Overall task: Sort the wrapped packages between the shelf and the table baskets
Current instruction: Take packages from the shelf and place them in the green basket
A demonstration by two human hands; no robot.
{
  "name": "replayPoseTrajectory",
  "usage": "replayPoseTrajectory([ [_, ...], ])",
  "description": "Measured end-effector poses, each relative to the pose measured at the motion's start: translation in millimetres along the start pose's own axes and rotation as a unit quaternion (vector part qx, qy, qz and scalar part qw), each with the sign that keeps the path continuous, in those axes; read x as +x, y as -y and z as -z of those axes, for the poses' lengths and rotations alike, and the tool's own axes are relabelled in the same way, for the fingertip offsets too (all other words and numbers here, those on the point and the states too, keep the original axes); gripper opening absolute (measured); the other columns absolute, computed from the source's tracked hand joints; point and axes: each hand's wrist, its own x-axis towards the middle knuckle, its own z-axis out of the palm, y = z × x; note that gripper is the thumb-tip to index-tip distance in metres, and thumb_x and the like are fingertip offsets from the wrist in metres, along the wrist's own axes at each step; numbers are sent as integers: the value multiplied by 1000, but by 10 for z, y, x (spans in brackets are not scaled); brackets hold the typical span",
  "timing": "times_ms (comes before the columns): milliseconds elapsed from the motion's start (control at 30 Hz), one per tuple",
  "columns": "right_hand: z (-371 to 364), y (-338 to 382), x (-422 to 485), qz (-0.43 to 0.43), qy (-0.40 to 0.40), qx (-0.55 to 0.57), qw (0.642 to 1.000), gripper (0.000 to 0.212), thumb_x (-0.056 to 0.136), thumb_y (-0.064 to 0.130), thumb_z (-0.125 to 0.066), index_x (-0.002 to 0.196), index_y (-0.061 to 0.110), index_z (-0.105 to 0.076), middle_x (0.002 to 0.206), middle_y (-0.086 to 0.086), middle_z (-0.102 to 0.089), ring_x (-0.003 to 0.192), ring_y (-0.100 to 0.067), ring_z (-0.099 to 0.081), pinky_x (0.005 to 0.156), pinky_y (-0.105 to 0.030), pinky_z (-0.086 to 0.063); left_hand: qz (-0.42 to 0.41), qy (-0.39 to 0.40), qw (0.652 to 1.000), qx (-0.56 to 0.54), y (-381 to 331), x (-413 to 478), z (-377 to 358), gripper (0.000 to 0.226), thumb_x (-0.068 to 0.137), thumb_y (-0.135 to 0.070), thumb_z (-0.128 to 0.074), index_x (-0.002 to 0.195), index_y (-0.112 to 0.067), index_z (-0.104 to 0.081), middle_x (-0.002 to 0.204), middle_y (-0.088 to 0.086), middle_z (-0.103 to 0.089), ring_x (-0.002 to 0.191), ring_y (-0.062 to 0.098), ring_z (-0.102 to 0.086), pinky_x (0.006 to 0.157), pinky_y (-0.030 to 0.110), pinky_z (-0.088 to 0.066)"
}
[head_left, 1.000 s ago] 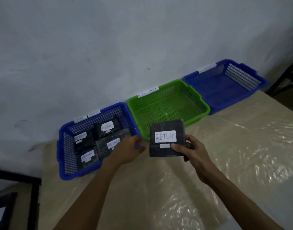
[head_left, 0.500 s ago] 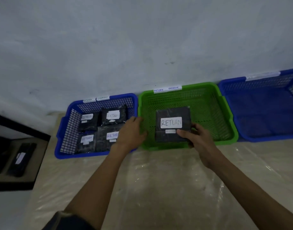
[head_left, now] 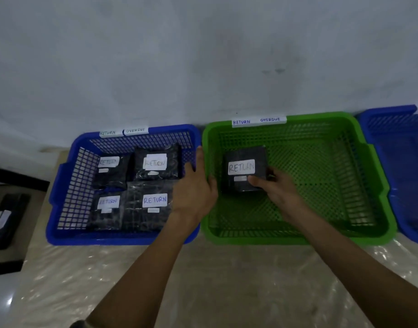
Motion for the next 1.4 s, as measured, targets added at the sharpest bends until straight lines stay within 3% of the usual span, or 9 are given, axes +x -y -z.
replayPoseTrajectory([
  [167,-180,-79,336,56,-46,-185,980,63,81,27,-74,134,8,-45,127,-14,-60,110,-23,-58,88,-29,-48,-9,-2,1000,-2,32,23,-29,71,100,-37,-34,152,-27,14,132,20,-44,82,35,-61,63,36,-42],
  [267,-215,-173,301,199,-82,-406,888,96,77,42,-74,150,13,-19,137,-21,-44,119,-34,-48,96,-46,-47,-13,1,1000,-14,44,33,-47,71,100,-37,-34,152,-27,13,130,20,-45,81,34,-61,64,38,-47],
  [367,-236,-288,296,239,-65,-502,828,89,77,52,-69,149,20,-28,146,-22,-34,123,-40,-45,94,-52,-47,-10,-2,1000,-29,45,36,-44,71,99,-35,-36,152,-26,11,125,17,-46,79,31,-59,63,35,-43],
  [533,-267,-307,382,225,-89,-553,797,79,80,50,-67,146,23,-35,148,-25,-32,121,-41,-46,94,-52,-44,-18,-12,999,-42,57,24,-61,72,99,-34,-36,152,-26,12,121,16,-47,78,31,-59,66,39,-49],
  [833,-239,-355,434,249,-97,-537,800,81,74,52,-73,143,25,-41,142,-27,-41,111,-43,-51,88,-50,-44,-19,-9,999,-47,51,13,-58,72,100,-34,-35,152,-25,13,118,15,-47,64,20,-43,59,32,-37],
  [1067,-224,-212,276,193,-53,-471,859,112,70,56,-72,152,28,-1,157,-20,-13,138,-39,-27,109,-51,-34,-23,-1,1000,-4,65,6,-18,77,98,-41,-38,152,-25,14,123,17,-48,69,26,-52,60,31,-38],
  [1167,-198,-81,9,185,-37,-455,870,102,74,54,-71,151,26,-10,158,-13,-11,141,-33,-26,111,-49,-33,-19,28,999,20,74,-9,49,84,95,-55,-38,151,-27,17,135,19,-40,98,36,-58,70,37,-42],
  [1267,-116,68,-327,238,-15,-480,844,71,80,47,-68,140,19,-41,144,-9,-43,126,-27,-46,105,-42,-39,-15,29,999,-2,83,-113,226,90,92,-56,-48,153,-22,8,149,18,-24,129,38,-37,92,47,-44],
  [1400,11,275,-804,288,-14,-537,793,45,86,45,-63,123,20,-58,124,-1,-62,112,-22,-58,100,-37,-42,-71,1,997,-25,140,-420,525,77,91,-49,-56,150,-17,-20,144,14,-29,130,33,-36,98,47,-44],
])
